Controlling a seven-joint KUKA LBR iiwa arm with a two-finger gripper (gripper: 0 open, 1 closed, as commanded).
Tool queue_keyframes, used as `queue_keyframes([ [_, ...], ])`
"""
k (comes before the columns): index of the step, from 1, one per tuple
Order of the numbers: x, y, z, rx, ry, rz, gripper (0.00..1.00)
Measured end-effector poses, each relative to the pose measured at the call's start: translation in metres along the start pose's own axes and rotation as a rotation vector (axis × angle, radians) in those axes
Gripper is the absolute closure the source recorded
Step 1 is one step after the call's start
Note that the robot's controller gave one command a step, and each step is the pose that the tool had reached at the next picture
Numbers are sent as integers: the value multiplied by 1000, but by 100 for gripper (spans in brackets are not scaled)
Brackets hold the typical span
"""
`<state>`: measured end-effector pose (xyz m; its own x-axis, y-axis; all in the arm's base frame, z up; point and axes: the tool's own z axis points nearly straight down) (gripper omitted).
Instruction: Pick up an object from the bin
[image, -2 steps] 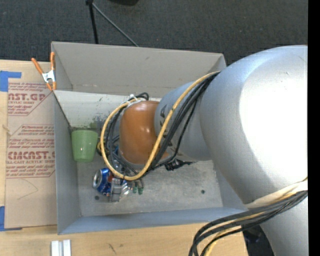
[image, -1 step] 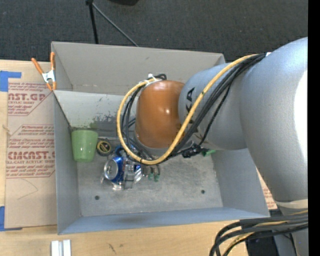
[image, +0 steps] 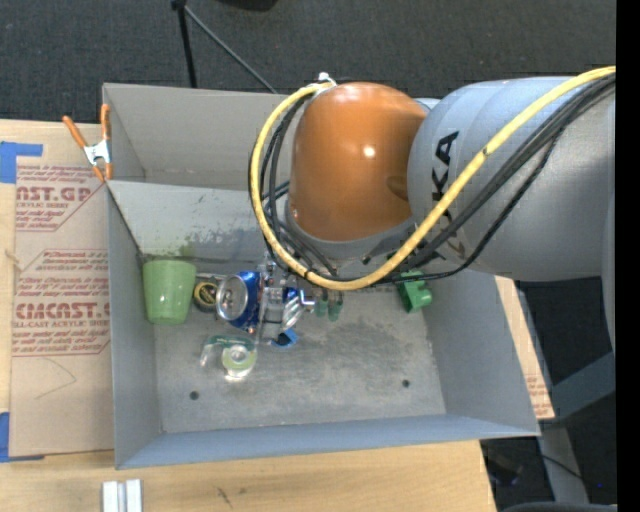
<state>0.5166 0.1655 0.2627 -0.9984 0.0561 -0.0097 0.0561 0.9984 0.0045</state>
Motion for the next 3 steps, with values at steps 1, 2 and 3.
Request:
queue_keyframes([
  [1,1,-1,4,3,7,0,0],
  [2,2,-6,123,7,16,-51,0],
  [3,5,24,194,2,12,-333,0],
])
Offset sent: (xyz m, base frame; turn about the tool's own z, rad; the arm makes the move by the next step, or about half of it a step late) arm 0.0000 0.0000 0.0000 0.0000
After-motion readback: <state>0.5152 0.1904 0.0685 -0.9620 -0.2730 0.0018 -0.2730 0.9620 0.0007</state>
